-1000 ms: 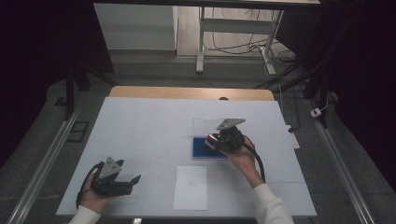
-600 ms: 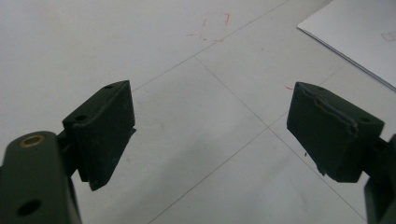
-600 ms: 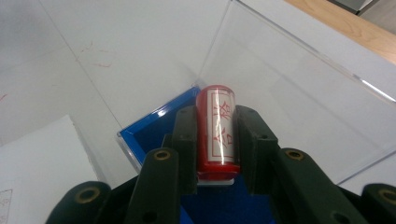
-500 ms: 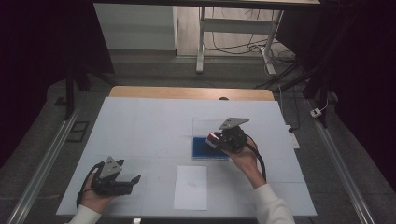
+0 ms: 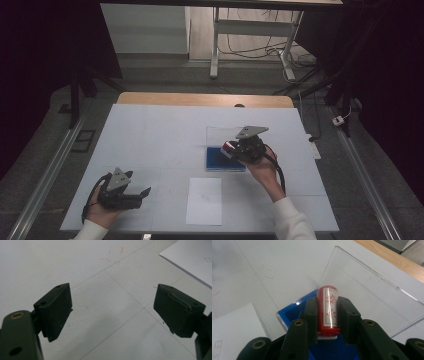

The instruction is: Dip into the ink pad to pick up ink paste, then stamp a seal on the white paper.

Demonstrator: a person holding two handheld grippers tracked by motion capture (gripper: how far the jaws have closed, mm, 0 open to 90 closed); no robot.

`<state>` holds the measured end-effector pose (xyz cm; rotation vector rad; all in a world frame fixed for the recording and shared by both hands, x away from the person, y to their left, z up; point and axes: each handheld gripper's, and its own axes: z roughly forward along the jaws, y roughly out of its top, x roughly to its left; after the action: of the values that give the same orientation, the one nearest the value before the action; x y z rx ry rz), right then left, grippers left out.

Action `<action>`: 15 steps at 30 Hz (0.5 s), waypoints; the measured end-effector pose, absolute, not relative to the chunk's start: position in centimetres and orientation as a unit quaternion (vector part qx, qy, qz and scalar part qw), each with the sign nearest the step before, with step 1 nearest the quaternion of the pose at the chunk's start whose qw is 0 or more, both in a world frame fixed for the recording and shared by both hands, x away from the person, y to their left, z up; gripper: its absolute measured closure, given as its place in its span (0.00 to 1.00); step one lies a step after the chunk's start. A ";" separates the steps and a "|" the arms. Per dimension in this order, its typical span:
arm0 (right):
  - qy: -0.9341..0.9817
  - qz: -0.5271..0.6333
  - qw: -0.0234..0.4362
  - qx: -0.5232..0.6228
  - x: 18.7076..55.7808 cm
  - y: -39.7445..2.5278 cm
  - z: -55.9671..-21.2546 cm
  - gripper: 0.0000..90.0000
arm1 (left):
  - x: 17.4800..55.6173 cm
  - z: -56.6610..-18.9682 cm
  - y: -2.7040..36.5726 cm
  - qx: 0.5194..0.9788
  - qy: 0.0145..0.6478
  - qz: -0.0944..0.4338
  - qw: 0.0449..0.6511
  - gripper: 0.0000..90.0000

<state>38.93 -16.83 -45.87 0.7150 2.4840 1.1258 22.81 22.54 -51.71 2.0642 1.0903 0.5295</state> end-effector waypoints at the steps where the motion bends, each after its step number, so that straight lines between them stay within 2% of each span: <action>1: 0.870 0.395 0.160 0.250 38.9 -16.8 -45.8 0.78 | 22.8 -51.7 22.5 0.803 0.424 0.206 0.365 0.17; 15: 0.869 0.404 0.154 0.241 38.0 -16.8 -45.3 0.78 | 22.8 -51.7 22.5 0.803 0.423 0.206 0.366 0.17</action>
<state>38.04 -16.77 -45.28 0.6915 2.4914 1.1583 22.79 22.54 -51.69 2.0637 1.0867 0.5284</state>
